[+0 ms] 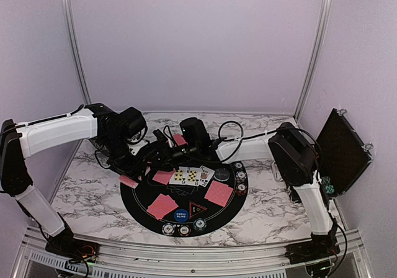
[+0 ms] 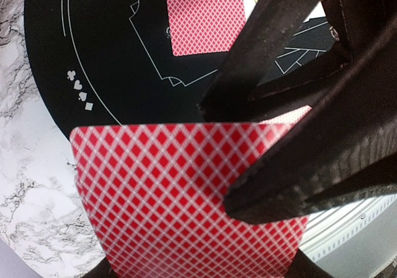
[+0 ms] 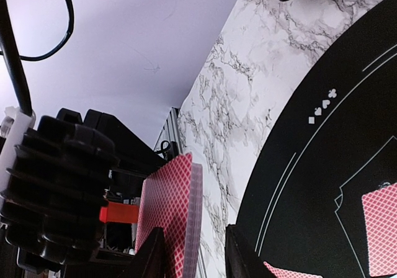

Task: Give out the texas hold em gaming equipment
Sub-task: Pick up the poker card from the face-down deck piles.

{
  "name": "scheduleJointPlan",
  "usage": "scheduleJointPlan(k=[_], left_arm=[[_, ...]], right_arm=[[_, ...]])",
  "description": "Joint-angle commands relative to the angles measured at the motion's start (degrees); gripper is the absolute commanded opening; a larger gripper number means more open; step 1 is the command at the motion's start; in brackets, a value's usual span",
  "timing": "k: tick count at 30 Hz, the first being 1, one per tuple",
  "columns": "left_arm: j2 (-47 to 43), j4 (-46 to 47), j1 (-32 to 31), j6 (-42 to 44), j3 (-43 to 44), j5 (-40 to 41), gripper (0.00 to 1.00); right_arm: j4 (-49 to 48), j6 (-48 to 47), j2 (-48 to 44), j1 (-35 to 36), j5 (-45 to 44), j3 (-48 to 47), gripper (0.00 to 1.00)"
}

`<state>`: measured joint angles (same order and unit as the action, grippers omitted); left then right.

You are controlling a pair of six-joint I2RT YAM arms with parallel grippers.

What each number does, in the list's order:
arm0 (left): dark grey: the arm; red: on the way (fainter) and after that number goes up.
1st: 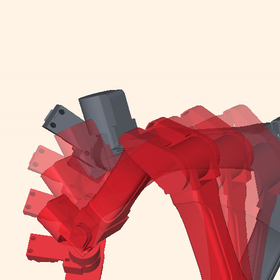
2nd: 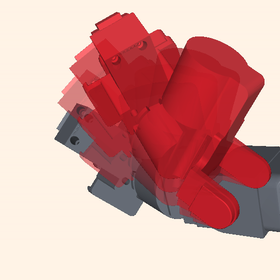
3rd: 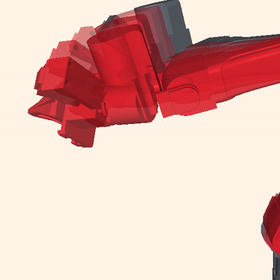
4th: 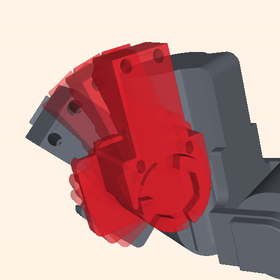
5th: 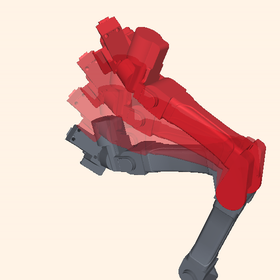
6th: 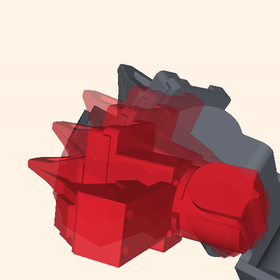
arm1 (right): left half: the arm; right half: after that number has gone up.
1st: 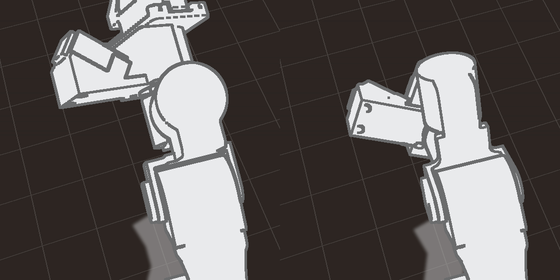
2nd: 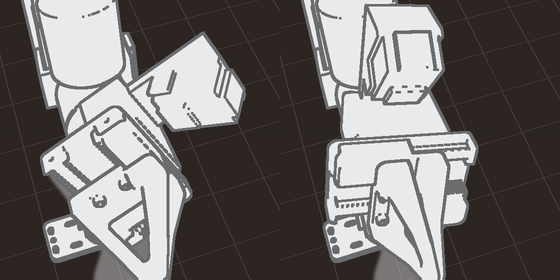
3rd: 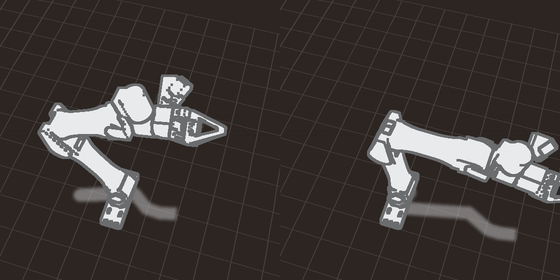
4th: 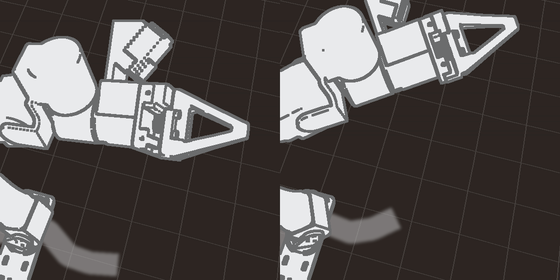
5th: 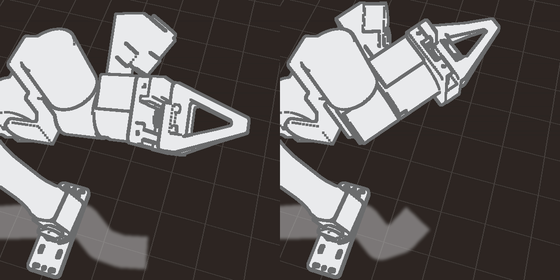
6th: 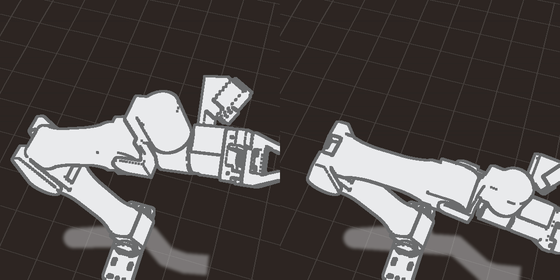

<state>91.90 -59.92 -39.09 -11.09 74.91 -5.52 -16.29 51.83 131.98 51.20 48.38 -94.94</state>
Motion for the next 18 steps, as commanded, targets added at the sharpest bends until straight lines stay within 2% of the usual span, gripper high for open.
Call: scheduleJointPlan(k=[1, 18], left_arm=[[-0.40, -0.63, -0.20, 0.68, 0.46, -0.18, 0.55], [-0.36, -0.64, -0.20, 0.61, 0.39, -0.18, 0.55]], right_arm=[[-0.25, -0.29, -2.90, -0.39, -0.75, 1.19, 0.31], [-1.73, 0.40, -5.05, -1.50, -1.36, 3.66, 0.30]])
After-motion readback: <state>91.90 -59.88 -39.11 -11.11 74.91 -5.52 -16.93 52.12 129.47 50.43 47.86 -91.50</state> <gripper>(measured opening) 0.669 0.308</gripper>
